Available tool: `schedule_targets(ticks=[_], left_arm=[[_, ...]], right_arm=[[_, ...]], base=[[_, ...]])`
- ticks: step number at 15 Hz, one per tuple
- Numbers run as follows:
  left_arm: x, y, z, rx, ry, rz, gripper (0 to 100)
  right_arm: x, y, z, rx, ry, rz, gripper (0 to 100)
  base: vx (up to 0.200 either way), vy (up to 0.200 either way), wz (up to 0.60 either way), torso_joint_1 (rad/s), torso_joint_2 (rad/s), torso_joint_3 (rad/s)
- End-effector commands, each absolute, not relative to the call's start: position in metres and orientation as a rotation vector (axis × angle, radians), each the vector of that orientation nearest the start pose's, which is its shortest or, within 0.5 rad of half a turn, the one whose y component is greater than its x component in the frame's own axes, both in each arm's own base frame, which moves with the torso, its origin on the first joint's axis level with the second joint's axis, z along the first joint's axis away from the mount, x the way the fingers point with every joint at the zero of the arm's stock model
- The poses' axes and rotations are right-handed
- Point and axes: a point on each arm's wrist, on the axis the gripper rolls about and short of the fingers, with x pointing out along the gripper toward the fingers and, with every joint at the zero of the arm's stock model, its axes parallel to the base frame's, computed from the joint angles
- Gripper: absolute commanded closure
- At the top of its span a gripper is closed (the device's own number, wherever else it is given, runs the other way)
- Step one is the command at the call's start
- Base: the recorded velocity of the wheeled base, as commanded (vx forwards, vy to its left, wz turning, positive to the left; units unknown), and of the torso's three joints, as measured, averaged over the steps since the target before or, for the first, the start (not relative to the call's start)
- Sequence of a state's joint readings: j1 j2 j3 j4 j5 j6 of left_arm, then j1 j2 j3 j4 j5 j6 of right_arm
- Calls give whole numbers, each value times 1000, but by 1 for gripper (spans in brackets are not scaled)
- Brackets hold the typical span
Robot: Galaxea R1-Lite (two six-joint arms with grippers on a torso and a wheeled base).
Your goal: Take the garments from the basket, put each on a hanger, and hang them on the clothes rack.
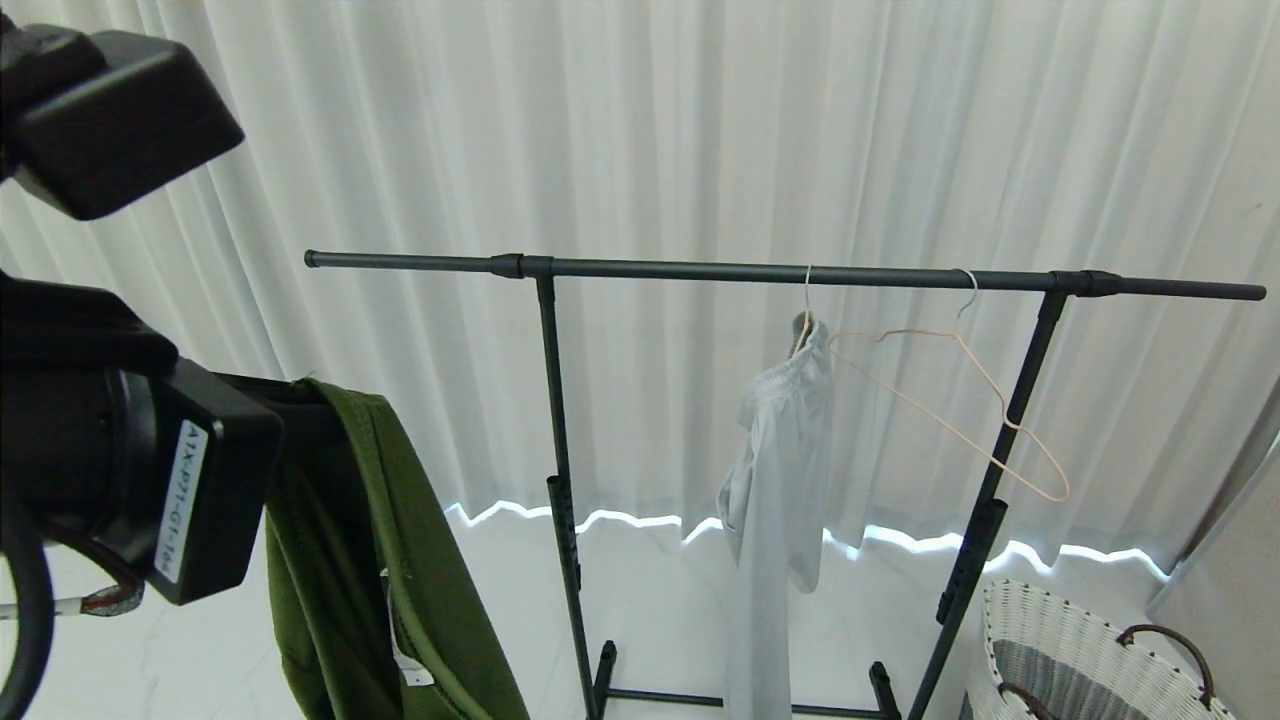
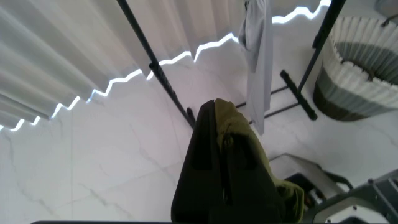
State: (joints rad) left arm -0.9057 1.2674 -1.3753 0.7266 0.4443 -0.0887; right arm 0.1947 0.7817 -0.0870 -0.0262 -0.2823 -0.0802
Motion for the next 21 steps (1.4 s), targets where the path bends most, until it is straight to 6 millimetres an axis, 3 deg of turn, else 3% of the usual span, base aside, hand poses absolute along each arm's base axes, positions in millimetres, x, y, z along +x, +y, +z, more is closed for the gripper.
schedule_targets(ticks=[1,3,6,11,21], left_arm=[[107,-120,316,299,501,-418,100],[110,-121,308,279,467,-408,100],[101,-109,305,338,436,-411,100],[92,-93,303,344,421,-397,100],[92,-94,306,322,392,-400,100]], right_arm=[[75,5,146,-179,591,-57,0],[95,0,181,-129,600,-74,0],[98,-4,207,-110,630,-81,0],[94,-4,211,-216,648,-44,0],[88,-4,211,-244,633,-42,0]], base=[[0,0,0,0,0,0],[0,0,0,0,0,0],[0,0,0,0,0,0],[0,0,0,0,0,0],[0,-20,0,1,0,1]])
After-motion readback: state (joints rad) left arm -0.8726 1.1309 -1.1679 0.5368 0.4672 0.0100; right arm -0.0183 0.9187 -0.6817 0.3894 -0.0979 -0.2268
